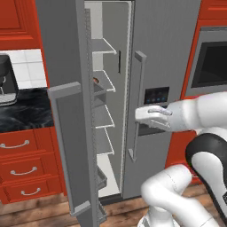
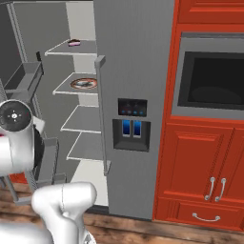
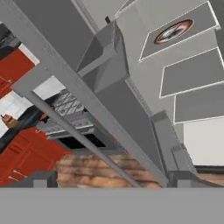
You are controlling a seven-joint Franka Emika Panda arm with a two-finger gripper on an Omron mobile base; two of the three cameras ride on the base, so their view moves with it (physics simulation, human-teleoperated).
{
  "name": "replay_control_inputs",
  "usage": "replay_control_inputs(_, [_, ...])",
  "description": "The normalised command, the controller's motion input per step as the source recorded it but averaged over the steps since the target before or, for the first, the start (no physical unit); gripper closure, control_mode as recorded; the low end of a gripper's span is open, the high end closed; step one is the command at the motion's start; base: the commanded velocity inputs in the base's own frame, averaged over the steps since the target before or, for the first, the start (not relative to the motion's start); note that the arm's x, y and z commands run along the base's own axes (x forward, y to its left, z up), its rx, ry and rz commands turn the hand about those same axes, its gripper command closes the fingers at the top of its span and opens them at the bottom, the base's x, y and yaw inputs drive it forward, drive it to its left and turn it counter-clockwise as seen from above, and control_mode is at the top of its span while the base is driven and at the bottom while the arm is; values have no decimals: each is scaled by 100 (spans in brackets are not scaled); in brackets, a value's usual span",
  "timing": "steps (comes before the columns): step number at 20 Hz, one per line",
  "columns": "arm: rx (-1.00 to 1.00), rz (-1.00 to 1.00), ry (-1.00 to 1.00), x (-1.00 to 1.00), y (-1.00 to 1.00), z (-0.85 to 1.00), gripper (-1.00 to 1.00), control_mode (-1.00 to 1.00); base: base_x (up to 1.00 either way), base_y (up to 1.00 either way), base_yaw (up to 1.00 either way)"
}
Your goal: Retrieve the fish from the fridge and place it on the saucepan with marinade on the stove.
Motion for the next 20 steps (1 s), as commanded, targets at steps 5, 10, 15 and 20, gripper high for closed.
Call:
replay_control_inputs(5, [5, 22, 0, 33, -54, -9, -100, -100, 0, 0, 0])
replay_control_inputs(10, [2, 15, -1, 85, -15, -13, -100, -100, 0, 0, 0])
replay_control_inputs(15, [0, 10, 0, 98, -1, -9, -100, -100, 0, 0, 0])
replay_control_inputs(20, [-1, 5, 0, 81, 26, -13, -100, -100, 0, 0, 0])
